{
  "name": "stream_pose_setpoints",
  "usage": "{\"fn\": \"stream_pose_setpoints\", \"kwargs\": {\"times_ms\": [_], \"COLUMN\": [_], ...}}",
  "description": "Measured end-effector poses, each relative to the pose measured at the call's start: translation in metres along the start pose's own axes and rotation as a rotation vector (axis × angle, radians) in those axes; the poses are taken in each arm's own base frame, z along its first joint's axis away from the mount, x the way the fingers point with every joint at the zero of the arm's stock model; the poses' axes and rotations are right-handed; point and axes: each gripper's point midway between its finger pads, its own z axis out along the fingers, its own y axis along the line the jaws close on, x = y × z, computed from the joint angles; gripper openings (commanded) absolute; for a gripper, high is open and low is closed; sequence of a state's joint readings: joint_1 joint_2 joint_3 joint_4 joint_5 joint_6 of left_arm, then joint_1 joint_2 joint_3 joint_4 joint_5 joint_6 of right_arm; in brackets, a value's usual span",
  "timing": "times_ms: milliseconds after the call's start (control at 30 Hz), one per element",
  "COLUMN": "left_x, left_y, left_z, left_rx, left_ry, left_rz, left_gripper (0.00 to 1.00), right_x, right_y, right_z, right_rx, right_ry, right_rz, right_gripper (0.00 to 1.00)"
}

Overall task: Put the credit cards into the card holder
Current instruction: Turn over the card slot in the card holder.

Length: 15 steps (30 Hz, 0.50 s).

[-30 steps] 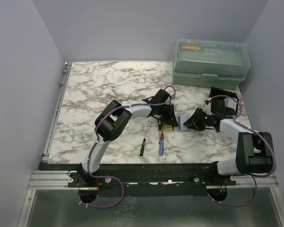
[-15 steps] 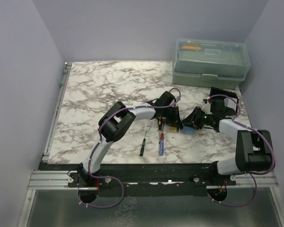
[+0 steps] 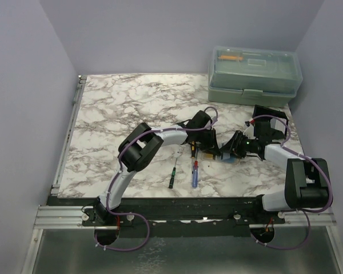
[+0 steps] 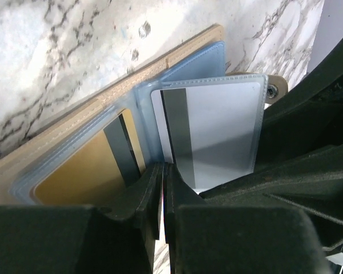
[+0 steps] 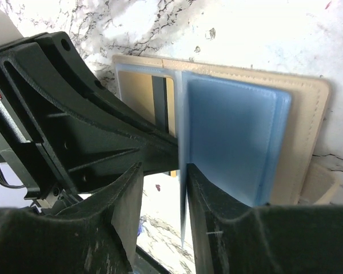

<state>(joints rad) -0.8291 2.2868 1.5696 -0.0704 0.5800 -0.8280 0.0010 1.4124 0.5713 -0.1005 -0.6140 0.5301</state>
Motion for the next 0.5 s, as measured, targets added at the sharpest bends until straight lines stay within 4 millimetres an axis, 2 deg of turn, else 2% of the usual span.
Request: {"fn": "stream_pose_setpoints", "kwargs": {"times_ms": [167, 300, 400, 500], "left_x": [0.007, 0.013, 0.012, 0.002], "left_y": [0.003, 0.008, 0.007, -0.004], "left_z": [-0.010, -0.028, -0.047, -0.068], "left_rx": [-0.011, -0.029, -0.022, 0.006], "left_ry": [0.004, 0.010, 0.004, -0.024], "left_rz": [-0.011, -0.030, -0.037, -0.031], "left_gripper": [0.24, 0.36, 0.41, 0.43], "right_x": [0.001, 0.003, 0.002, 0.001], "right_y": [0.002, 0.003, 0.007, 0.015], "right_z": [0.000, -0.001, -0.002, -0.002], "right_rx": [-0.013, -0.024, -0.037, -0.063], "right_ry": [0.008, 0.018, 0.024, 0.031], "right_rz": [-0.006, -0.019, -0.030, -0.044], "right_gripper": [0.45, 0.47, 0.48, 0.49]}}
